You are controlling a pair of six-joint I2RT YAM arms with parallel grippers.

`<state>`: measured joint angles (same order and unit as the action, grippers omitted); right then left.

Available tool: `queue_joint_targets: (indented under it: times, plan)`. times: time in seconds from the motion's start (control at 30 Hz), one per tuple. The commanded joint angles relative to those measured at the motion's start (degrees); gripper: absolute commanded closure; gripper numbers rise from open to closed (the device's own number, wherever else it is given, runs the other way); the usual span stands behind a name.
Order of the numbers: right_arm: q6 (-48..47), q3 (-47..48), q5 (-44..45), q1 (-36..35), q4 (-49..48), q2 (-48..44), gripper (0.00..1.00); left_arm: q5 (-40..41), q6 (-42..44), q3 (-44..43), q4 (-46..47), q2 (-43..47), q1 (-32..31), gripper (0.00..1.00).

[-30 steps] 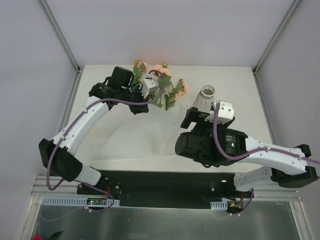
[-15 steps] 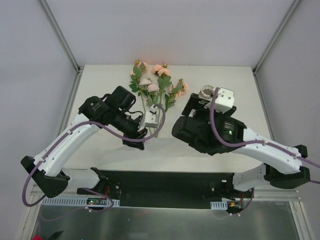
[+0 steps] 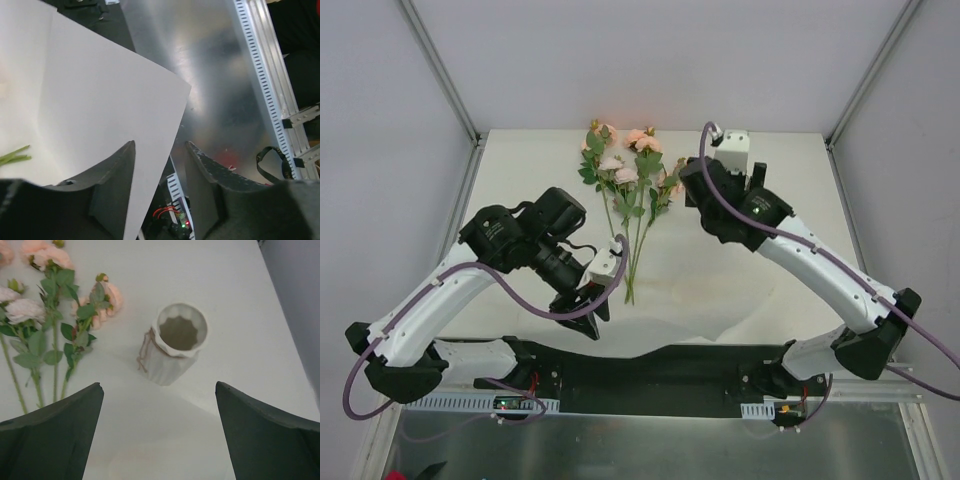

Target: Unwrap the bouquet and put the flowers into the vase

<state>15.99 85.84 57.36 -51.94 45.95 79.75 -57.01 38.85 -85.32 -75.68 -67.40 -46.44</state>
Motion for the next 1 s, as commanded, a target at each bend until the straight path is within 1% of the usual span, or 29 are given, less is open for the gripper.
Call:
queue_joint_targets:
  times: [0.0,0.07,0.1,0.13,0.17,0.2,0.27,0.3,0.33,0.43,0.47,0.53,0.57,0.6,0.63,0.67,0.7,0.8,0.87,0.9,0.97]
  plan:
    - [-8.34,8.37,-19.44,5.95,-7.37,4.35,0.03,-5.48,1.41,0.24,-10.80,2.97,-1.73,0.53]
    - [-6.77,9.16,-23.86,8.51,-8.59,5.85,0.03,-5.13,1.23,0.59,-10.98,3.32,-1.99,0.43]
    - [-6.50,8.91,-26.75,10.18,-9.47,6.90,0.03,-4.08,1.31,0.42,-10.98,3.41,-2.17,0.35]
    - [-6.67,8.82,-26.86,10.19,-10.26,7.35,0.03,-2.85,0.71,0.07,-10.11,3.50,-2.17,0.29]
    - [-7.63,8.82,-27.04,10.02,-11.75,7.79,0.03,-1.19,-0.52,-1.15,-9.23,3.33,-2.08,0.25]
    - [-7.99,8.64,-27.30,9.41,-12.20,8.84,0.03,3.09,-1.40,-2.38,-8.61,3.15,-2.17,0.25]
    - [-7.99,8.73,-27.65,8.97,-12.38,10.25,0.03,7.24,-2.72,-6.94,-7.64,2.80,-2.08,0.25]
    - [-7.99,8.29,-28.35,8.62,-12.47,11.56,0.02,11.62,-3.16,-8.36,-7.03,2.62,-1.91,0.25]
    - [-7.73,8.03,-28.71,8.44,-12.64,12.10,0.02,14.10,-3.86,-9.59,-6.24,2.79,-0.69,0.25]
    - [-7.55,6.71,-29.85,7.47,-13.78,14.47,0.01,17.89,-5.53,-10.31,0.17,3.06,7.12,0.23]
    - [-7.29,6.71,-30.11,7.30,-13.70,15.34,0.02,17.21,-5.98,-10.13,2.36,2.36,14.98,0.23]
    - [-6.33,6.79,-30.99,6.94,-13.70,18.33,0.05,11.87,-7.72,-8.39,5.61,-0.09,25.11,0.23]
    - [-6.06,6.79,-31.43,6.86,-13.96,20.69,0.06,10.71,-8.69,-7.42,7.46,-1.06,33.34,0.23]
    - [-5.53,6.97,-31.52,6.77,-14.05,21.93,0.07,10.61,-10.79,-6.45,11.48,-3.33,37.17,0.23]
    - [-5.01,7.23,-31.87,6.68,-14.31,23.16,0.07,11.56,-12.21,-4.35,13.35,-4.57,40.16,0.24]
    - [-4.48,7.67,-32.14,6.59,-15.01,25.70,0.08,11.84,-13.44,-3.29,15.28,-5.80,44.63,0.23]
    - [-4.04,8.19,-31.96,6.68,-15.10,27.03,0.10,12.10,-13.89,-2.67,15.91,-8.25,45.89,0.24]
    - [-2.28,10.57,-31.79,6.86,-15.46,32.22,0.12,14.55,-15.29,1.11,18.97,-10.73,48.80,0.25]
    - [-1.75,12.32,-31.88,7.20,-16.33,35.55,0.13,17.18,-15.65,4.01,20.48,-11.18,49.33,0.25]
    - [-1.32,13.11,-31.70,7.21,-16.51,36.70,0.15,18.24,-16.00,4.89,21.09,-11.61,49.42,0.25]
    - [0.00,14.17,-31.96,8.08,-16.51,39.68,0.17,19.22,-15.82,6.91,22.15,-11.71,49.60,0.25]
